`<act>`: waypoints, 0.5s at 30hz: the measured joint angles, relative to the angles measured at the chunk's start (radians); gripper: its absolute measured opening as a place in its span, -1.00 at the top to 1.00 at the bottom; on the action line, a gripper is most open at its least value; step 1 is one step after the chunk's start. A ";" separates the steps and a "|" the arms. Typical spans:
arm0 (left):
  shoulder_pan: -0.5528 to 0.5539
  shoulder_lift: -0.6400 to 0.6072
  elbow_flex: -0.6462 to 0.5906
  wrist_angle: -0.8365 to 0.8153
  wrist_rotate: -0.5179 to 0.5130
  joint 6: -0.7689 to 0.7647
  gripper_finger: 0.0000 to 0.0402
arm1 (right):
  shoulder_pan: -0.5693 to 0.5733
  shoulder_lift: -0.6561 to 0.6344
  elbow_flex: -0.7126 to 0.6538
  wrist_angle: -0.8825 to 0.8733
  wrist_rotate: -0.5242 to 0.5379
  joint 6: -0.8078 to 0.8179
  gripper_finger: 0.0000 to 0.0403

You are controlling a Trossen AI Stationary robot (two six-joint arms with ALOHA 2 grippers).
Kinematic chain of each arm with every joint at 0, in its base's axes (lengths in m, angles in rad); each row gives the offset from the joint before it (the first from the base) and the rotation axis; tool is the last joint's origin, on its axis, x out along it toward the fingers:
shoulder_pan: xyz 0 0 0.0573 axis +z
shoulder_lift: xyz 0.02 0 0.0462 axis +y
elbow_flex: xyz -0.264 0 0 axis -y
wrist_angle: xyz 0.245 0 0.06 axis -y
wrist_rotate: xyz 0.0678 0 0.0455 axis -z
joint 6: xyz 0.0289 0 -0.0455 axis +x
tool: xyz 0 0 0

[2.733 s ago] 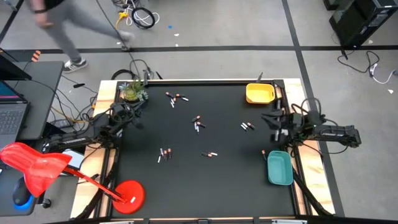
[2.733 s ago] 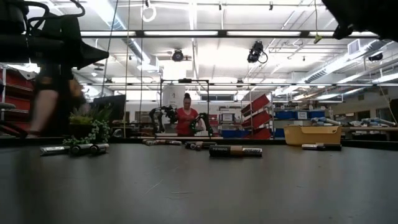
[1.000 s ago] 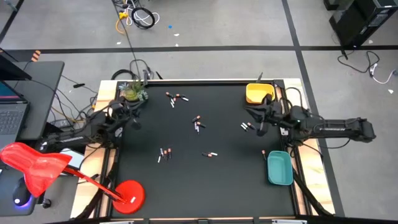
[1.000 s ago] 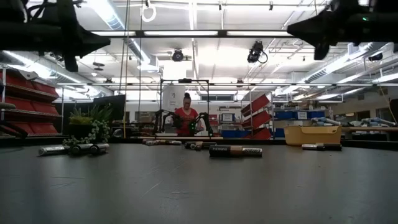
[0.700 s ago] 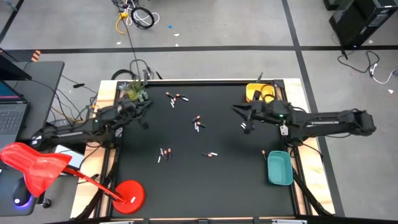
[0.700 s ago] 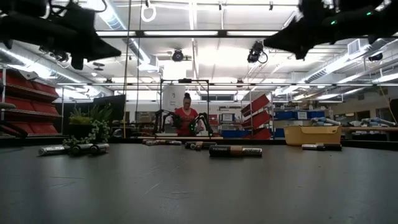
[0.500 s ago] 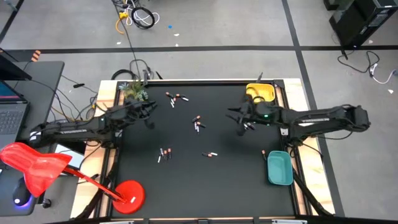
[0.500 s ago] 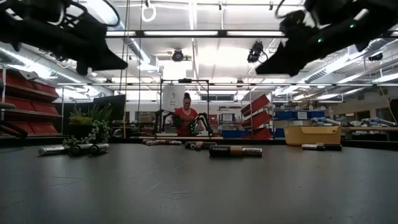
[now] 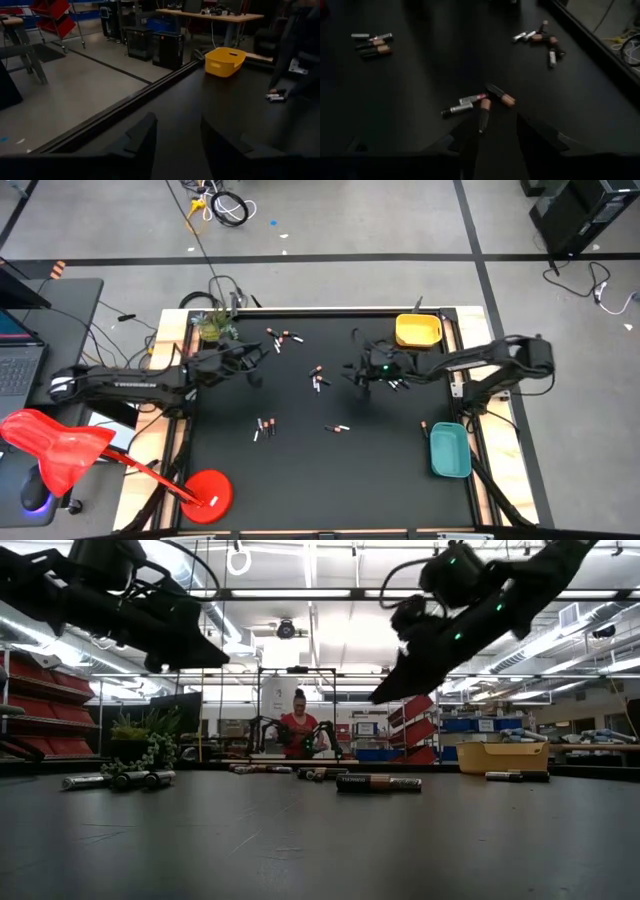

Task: Sort batteries
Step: Put the black battery into the yellow bin

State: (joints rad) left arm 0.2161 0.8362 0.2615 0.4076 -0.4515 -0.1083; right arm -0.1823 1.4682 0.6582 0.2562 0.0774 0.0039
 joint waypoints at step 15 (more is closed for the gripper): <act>0.000 0.082 0.000 0.074 0.000 -0.030 0.22 | 0.037 0.319 0.131 0.126 -0.001 -0.043 0.27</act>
State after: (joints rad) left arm 0.2157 0.9180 0.2615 0.4816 -0.4519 -0.1387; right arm -0.1451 1.7868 0.7894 0.3826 0.0761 -0.0392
